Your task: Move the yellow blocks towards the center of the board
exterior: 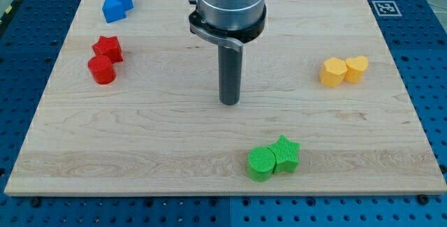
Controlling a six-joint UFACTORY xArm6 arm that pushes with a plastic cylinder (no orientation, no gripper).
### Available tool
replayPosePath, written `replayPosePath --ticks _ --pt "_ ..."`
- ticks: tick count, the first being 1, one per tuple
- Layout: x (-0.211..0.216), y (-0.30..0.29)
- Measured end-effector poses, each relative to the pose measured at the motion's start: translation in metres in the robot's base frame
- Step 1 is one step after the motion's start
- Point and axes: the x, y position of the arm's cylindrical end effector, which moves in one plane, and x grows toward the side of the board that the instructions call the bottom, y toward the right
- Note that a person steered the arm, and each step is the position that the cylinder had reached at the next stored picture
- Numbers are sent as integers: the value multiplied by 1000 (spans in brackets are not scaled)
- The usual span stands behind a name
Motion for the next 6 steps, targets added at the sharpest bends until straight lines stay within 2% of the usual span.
replayPosePath --ticks 2,6 --pt "16 20" --pt "68 106"
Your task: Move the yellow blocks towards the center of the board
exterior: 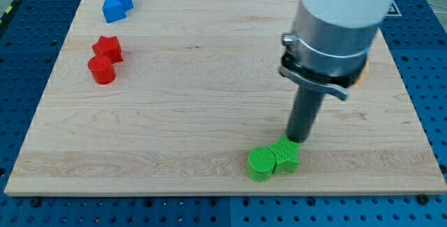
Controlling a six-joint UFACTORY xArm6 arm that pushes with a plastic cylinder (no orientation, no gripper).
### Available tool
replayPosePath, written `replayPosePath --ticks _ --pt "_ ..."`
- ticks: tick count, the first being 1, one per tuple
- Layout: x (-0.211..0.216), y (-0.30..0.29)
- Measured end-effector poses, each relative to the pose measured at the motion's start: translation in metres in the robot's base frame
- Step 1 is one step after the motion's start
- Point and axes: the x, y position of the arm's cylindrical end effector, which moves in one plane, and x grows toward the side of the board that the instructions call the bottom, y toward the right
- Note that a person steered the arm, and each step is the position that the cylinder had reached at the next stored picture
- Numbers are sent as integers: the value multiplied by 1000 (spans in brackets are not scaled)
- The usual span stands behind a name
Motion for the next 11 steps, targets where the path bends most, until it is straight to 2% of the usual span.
replayPosePath --ticks 2,3,5,9,11 --pt "8 87" --pt "8 111" --pt "8 123" --pt "6 196" --pt "-42 200"
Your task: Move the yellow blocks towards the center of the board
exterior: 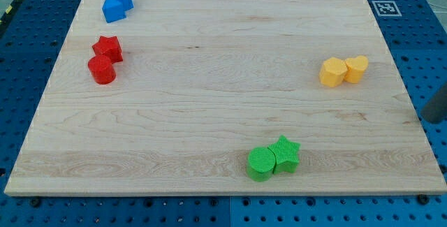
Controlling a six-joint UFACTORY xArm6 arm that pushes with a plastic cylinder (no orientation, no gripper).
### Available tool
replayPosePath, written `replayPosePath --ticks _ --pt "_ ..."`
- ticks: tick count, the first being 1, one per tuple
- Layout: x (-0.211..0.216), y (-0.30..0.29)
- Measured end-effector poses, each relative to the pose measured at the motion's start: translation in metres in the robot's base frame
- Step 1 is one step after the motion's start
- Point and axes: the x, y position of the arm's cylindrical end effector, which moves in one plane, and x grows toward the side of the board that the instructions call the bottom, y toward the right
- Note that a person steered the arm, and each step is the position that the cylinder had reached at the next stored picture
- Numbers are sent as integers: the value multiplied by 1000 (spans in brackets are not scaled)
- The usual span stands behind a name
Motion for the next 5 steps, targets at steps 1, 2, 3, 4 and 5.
replayPosePath --ticks 1,2,3,4,5 --pt "-50 -22" --pt "-88 -68" --pt "-122 -106" --pt "-122 -112" --pt "-122 -111"
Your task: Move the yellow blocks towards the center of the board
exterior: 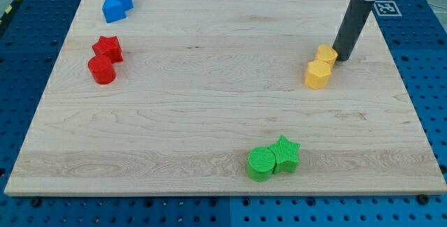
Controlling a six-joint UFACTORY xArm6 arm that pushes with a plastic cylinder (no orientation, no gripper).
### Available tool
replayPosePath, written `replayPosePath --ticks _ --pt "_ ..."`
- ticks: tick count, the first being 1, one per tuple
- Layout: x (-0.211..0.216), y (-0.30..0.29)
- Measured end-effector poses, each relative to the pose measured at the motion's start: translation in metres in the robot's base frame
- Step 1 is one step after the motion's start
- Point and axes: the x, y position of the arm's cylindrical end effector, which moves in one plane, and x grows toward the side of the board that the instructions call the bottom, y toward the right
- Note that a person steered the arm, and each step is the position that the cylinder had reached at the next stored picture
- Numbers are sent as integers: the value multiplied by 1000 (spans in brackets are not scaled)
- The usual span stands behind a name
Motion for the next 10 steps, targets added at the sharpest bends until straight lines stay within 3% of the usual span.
replayPosePath --ticks 2,5,10 --pt "4 26" --pt "-10 0" --pt "11 10"
